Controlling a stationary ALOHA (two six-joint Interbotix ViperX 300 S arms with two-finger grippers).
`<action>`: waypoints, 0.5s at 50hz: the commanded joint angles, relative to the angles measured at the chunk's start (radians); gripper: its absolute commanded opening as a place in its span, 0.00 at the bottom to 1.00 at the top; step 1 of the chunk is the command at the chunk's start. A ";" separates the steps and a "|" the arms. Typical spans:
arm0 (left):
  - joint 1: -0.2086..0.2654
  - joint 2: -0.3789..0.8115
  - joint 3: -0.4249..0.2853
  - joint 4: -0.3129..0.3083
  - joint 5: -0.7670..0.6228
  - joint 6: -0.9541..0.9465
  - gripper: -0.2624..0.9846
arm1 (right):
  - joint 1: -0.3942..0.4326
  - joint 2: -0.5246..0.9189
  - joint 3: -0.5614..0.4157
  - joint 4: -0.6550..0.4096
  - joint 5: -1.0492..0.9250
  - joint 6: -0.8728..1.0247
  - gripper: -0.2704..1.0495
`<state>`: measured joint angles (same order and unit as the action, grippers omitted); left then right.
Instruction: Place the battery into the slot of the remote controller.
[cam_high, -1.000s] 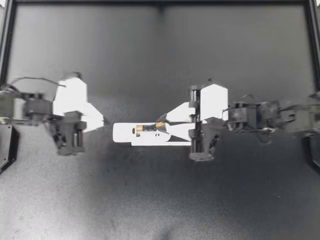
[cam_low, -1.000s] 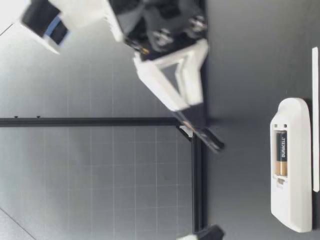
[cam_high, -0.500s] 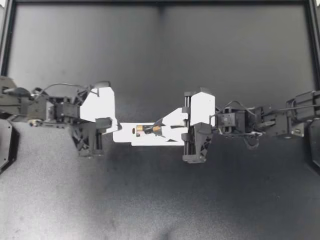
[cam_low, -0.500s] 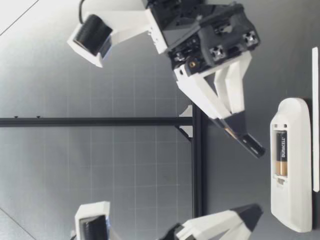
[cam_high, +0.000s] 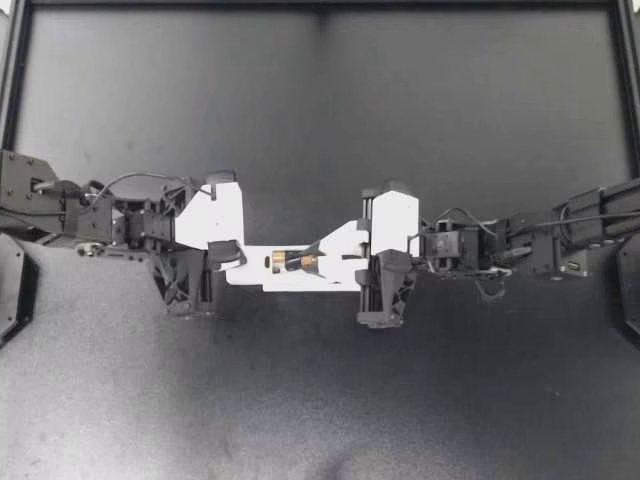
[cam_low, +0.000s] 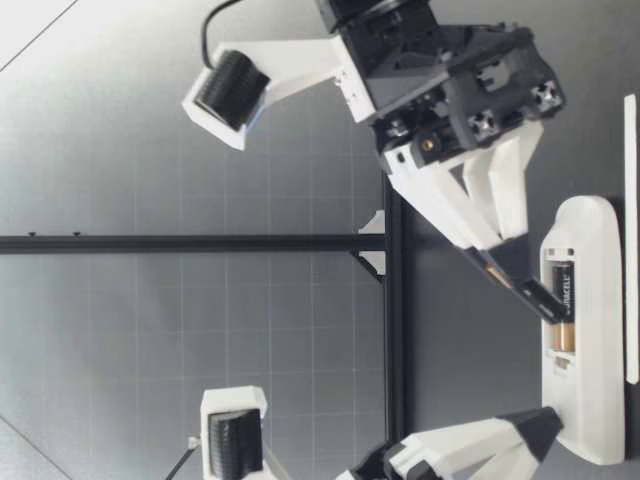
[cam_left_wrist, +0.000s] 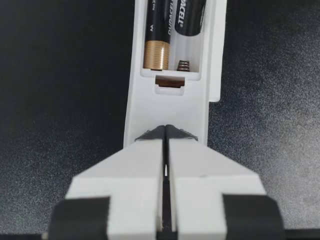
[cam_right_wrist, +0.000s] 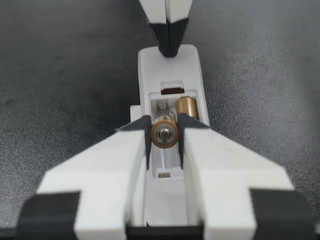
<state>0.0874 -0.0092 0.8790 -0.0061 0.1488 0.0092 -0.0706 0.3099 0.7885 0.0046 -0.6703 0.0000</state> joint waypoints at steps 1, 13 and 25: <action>0.002 -0.006 -0.011 -0.002 0.000 -0.005 0.09 | -0.008 -0.011 -0.020 0.002 -0.009 0.002 0.20; 0.003 -0.003 -0.011 -0.005 0.000 -0.006 0.09 | -0.014 0.000 -0.026 0.003 0.003 0.002 0.20; 0.003 -0.002 -0.011 -0.005 0.000 -0.008 0.09 | -0.014 0.017 -0.057 0.003 0.080 0.002 0.20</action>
<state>0.0874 -0.0061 0.8759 -0.0092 0.1473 0.0031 -0.0767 0.3405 0.7547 0.0061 -0.6059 0.0015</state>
